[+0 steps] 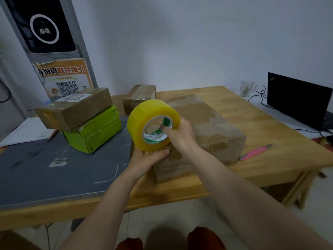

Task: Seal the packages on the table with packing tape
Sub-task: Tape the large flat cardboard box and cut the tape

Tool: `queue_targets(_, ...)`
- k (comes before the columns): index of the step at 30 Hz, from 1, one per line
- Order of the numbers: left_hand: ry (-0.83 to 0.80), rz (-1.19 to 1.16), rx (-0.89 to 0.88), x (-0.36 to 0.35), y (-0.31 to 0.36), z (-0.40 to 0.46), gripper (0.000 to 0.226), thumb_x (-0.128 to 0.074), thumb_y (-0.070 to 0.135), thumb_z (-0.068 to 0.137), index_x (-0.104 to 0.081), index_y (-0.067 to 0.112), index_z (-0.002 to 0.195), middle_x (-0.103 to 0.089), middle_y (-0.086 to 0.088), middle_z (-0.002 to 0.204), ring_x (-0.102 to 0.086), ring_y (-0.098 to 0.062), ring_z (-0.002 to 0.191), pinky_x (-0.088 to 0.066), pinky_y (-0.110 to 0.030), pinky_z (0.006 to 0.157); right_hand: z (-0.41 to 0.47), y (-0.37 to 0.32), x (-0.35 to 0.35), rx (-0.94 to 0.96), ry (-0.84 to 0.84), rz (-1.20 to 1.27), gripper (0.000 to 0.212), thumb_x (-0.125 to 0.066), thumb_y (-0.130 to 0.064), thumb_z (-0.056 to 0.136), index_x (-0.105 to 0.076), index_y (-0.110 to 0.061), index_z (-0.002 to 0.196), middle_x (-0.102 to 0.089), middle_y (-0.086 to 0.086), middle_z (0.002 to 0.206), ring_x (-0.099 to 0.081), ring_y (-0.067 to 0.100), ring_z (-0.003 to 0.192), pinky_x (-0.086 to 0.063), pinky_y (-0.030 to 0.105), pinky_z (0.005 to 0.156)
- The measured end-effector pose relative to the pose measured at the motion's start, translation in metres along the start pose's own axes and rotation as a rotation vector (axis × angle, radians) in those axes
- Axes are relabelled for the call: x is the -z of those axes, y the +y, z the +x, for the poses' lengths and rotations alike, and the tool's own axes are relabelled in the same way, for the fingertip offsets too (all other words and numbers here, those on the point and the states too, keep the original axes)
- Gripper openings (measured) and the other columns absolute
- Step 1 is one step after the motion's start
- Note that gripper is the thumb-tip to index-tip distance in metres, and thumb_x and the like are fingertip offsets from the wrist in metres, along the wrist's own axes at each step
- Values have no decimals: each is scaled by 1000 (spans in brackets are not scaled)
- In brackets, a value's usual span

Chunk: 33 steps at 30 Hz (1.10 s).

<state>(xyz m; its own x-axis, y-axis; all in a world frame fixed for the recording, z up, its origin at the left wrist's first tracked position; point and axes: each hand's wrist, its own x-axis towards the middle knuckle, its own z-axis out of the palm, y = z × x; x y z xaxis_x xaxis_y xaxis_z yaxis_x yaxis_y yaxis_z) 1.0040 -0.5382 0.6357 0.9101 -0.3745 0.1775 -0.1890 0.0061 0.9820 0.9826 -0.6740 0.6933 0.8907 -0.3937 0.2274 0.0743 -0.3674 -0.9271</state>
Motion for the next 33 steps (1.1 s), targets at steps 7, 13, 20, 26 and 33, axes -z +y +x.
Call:
queue_targets(7, -51, 241, -23, 3, 0, 10, 65, -87, 48, 66, -56, 41, 123, -59, 19, 129, -52, 2, 121, -45, -26, 101, 5, 3, 18, 3, 19, -68, 29, -69, -21, 88, -60, -13, 61, -60, 5, 58, -55, 22, 54, -42, 37, 53)
queue_targets(13, -100, 437, 96, 8, -6, 14, 70, -68, 80, 52, -43, 62, 115, -33, 13, 140, -28, -12, 136, -30, -35, 104, 15, 7, 65, -51, 96, -93, 18, -67, -13, 90, -68, 0, 78, -69, 19, 77, -63, 36, 72, -50, 46, 63)
queue_targets(20, -92, 428, 55, 3, -10, 15, 59, -74, 68, 68, -44, 55, 117, -33, 14, 137, -29, -6, 127, -25, -29, 98, 25, 24, 125, -127, 290, -172, 25, -69, -33, 86, -70, -8, 87, -69, 23, 92, -64, 41, 89, -49, 43, 70)
queue_targets(26, -36, 806, -7, -7, 17, 26, 80, -58, 86, 51, -50, 37, 114, -36, 10, 146, -19, -13, 144, -21, -36, 109, 25, 42, 115, -272, 324, -230, 33, -73, -40, 82, -67, -8, 83, -55, 0, 66, -53, 22, 64, -39, 30, 54)
queue_targets(33, -83, 1024, -111, -51, 31, 35, 98, -57, 87, 63, -40, 28, 140, -48, 3, 142, -46, -19, 128, -44, -38, 99, 23, 42, 107, -311, 351, -330, 43, -75, -57, 73, -49, -23, 66, -59, 1, 80, -56, 28, 92, -36, 31, 65)
